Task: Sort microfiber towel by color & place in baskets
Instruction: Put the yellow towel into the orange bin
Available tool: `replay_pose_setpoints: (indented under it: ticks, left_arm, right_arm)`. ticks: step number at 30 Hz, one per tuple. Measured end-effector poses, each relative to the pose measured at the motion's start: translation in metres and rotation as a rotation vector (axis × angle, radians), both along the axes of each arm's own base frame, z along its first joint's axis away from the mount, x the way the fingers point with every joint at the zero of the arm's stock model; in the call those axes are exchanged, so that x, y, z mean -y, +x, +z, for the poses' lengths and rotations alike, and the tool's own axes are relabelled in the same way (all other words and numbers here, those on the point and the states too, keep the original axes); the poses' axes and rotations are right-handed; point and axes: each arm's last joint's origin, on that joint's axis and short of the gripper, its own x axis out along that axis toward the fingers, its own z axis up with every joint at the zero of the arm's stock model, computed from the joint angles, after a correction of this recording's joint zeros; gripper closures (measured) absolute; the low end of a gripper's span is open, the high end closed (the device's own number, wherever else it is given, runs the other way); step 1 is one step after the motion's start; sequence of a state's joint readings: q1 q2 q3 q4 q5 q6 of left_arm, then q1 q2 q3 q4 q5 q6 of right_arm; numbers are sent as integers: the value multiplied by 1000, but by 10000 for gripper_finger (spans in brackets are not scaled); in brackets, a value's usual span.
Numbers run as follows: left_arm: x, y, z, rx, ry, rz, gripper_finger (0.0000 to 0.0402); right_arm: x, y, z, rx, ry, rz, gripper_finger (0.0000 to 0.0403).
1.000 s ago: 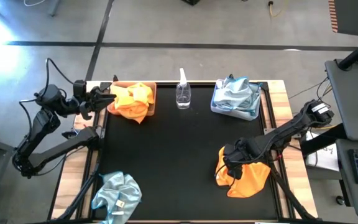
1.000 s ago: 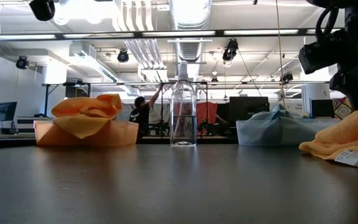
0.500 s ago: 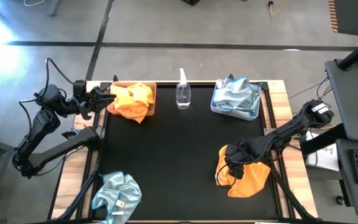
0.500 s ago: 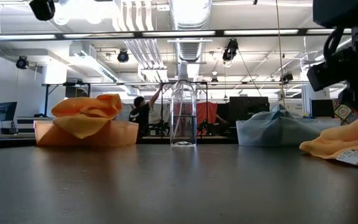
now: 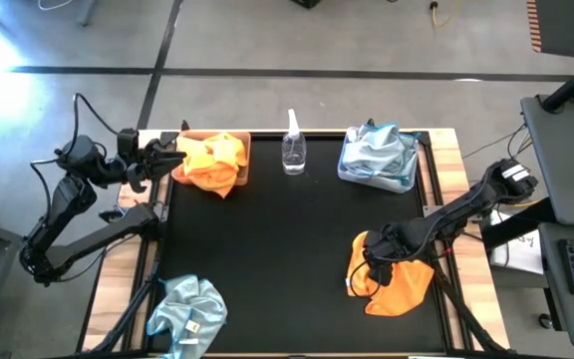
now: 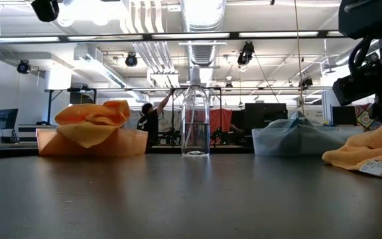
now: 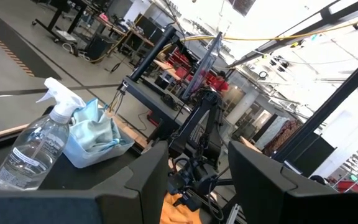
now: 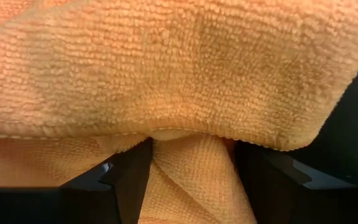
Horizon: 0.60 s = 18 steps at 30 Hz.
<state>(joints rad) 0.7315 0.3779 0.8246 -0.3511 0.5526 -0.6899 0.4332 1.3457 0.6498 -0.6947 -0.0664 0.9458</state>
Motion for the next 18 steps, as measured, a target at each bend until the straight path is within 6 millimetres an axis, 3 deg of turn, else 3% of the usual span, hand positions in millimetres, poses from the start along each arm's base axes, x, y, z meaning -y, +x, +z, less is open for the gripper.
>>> replay_pose_setpoints:
  ticks: [6,18]
  left_arm:
    - [0,0,0,0,0,0,249]
    - [0,0,0,0,0,0,249]
  right_arm:
    - [-1,1,0,10,11,7,221]
    - [-3,5,1,41,40,18,352]
